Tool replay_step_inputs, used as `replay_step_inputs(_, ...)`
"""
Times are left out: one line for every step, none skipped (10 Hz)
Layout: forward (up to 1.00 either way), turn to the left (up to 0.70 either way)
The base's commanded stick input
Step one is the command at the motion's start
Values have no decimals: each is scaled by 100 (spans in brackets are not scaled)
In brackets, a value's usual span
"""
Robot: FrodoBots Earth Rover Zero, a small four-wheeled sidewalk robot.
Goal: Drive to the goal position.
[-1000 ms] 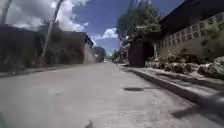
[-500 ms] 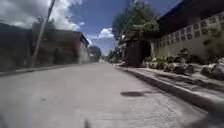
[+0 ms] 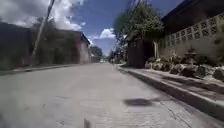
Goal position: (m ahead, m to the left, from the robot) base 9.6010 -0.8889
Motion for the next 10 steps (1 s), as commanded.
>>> replay_step_inputs(70, 0)
replay_step_inputs(70, -31)
replay_step_inputs(70, -30)
replay_step_inputs(70, -3)
replay_step_inputs(70, 0)
replay_step_inputs(70, 0)
replay_step_inputs(70, 0)
replay_step_inputs(70, 0)
replay_step_inputs(70, 0)
replay_step_inputs(70, 0)
